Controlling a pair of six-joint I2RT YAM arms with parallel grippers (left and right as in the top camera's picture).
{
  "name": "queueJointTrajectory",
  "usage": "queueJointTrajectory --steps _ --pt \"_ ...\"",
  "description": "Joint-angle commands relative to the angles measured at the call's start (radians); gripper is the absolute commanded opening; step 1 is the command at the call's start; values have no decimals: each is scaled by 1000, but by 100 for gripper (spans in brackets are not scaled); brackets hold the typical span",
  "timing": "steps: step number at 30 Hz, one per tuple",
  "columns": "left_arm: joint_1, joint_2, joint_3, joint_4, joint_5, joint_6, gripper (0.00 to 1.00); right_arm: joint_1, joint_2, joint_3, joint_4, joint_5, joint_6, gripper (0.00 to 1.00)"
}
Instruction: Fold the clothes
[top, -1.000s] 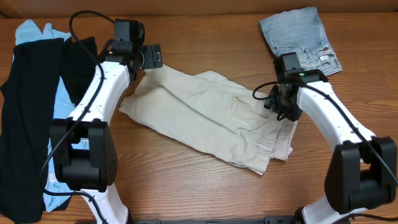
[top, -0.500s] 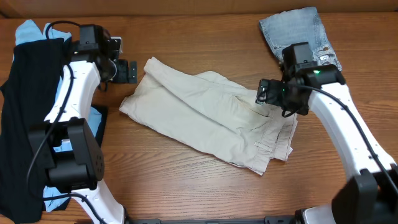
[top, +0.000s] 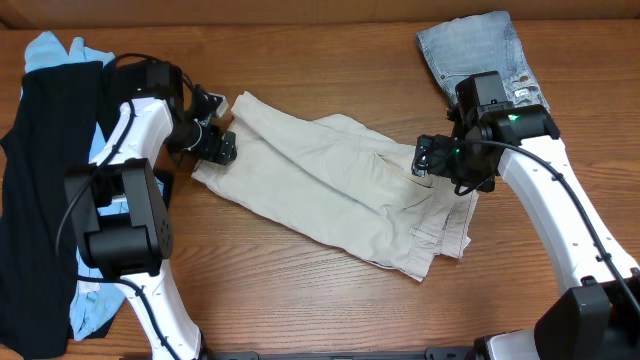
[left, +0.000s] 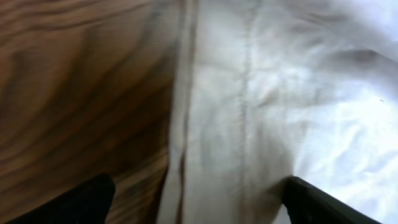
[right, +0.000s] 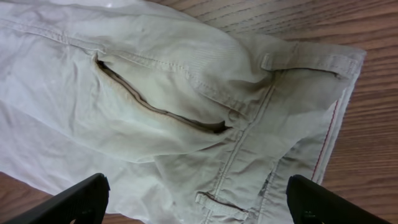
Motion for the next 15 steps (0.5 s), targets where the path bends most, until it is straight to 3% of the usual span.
queueJointTrajectory --steps 1,6,9,12,15 --pt "-23 15 16 -4 81 51 89 -1 -9 18 3 -13 -5 94" --pt "-73 46 16 -18 79 51 86 -1 -9 18 6 -13 -5 94" --pt "-95 72 16 -32 66 51 77 -1 -9 18 6 -13 -5 93" --pt "-103 94 16 -40 24 3 56 -1 -9 18 6 -13 -6 93" --pt "-97 111 16 -39 -65 -121 22 -1 -9 18 11 -13 -5 93"
